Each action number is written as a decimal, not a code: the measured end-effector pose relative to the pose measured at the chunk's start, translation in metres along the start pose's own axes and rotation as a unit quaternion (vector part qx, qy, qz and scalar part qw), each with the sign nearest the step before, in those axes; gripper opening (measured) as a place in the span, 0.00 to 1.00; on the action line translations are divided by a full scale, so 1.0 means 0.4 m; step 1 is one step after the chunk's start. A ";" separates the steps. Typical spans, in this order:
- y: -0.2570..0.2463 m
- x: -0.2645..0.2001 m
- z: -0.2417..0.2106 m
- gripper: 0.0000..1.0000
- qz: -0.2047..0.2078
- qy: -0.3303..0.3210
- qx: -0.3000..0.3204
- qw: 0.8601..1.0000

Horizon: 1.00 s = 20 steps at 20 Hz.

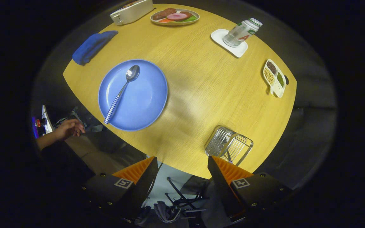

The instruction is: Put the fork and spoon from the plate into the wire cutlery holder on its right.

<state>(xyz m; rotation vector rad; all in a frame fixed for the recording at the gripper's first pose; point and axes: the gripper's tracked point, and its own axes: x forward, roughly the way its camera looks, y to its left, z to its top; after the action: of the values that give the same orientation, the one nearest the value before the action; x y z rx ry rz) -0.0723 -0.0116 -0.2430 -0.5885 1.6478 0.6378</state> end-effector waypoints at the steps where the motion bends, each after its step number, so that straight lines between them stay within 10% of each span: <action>1: 0.020 0.004 0.012 0.97 0.006 -0.001 -0.001 1.000; 20: 0.292 0.126 0.152 0.97 0.080 -0.003 0.054 0.995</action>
<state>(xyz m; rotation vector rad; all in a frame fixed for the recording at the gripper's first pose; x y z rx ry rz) -0.1175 0.1131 -0.2907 -0.3786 1.7244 0.6598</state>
